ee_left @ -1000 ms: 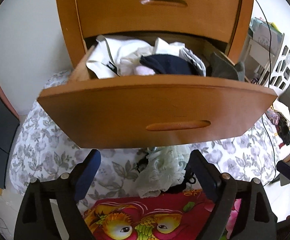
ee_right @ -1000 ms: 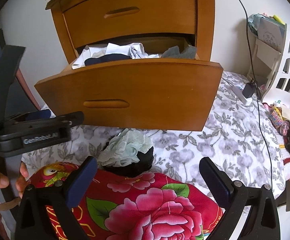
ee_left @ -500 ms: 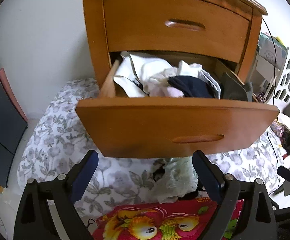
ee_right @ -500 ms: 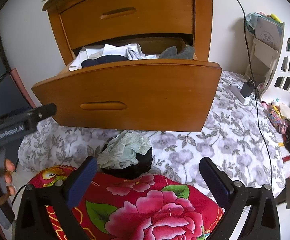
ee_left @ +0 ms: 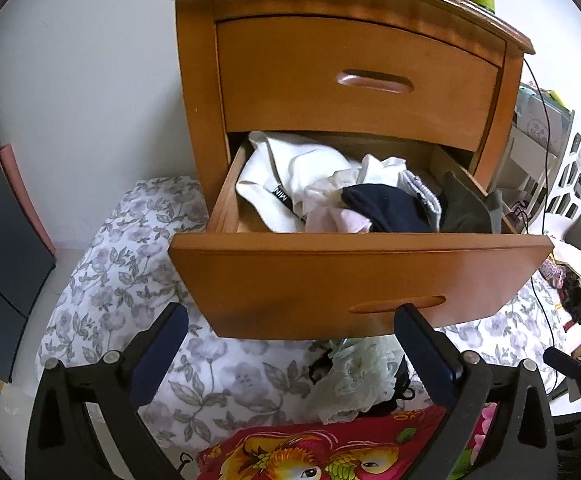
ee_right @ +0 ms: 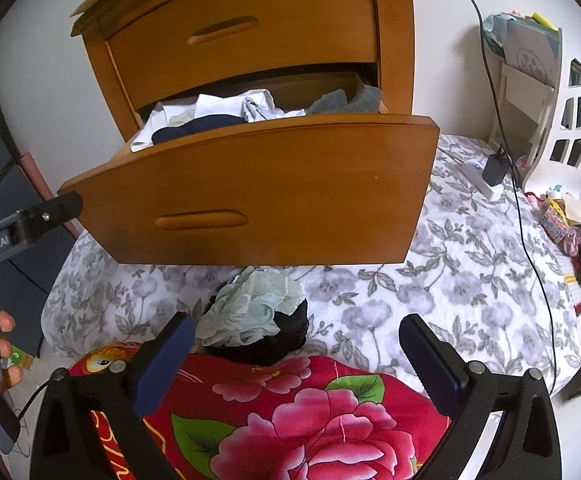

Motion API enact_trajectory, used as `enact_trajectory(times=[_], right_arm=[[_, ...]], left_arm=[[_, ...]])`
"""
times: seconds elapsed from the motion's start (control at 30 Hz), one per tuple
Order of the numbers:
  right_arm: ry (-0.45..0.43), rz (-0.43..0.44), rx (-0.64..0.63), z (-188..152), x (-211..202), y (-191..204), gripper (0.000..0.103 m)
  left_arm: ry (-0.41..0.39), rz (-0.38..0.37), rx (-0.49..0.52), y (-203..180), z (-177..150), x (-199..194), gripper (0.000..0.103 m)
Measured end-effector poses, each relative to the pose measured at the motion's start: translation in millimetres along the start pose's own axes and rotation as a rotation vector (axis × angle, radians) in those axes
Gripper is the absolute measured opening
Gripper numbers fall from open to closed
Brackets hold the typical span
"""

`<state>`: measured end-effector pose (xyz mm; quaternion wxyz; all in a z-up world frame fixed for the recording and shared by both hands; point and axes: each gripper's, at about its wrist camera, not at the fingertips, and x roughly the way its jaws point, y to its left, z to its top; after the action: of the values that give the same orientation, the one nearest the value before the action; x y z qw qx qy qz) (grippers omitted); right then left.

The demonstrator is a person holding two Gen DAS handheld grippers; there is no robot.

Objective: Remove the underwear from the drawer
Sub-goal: 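Withdraw the left gripper from the garments on the bedspread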

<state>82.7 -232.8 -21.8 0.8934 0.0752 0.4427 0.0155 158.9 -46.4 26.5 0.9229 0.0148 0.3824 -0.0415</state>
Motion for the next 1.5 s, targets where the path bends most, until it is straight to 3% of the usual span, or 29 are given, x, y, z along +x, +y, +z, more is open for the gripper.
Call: enact_trajectory(times=[0.53,0.83,1.13,1.5], right_arm=[[0.029,-0.001,-0.016,-2.5,12.8,7.5,0.103],[-0.033,-0.022,-0.017,1.1,4.3,10.7,0.103],[0.005,-0.017,-0.03,-2.8,9.2,15.7,0.103],[-0.048,-0.019,-0.014,22.6,-7.9,8.9,0.103]], left_arm=[[-0.096,-0.052,-0.03,2.0,15.0,-17.1,0.103],[-0.135,-0.1,-0.054,3.3,19.3,-26.6,0.103],[-0.164,-0.148,-0.089,3.4,-3.1,-27.5,0.103],[-0.162,-0.151,-0.071,10.8,-20.5,-18.7,0.103]])
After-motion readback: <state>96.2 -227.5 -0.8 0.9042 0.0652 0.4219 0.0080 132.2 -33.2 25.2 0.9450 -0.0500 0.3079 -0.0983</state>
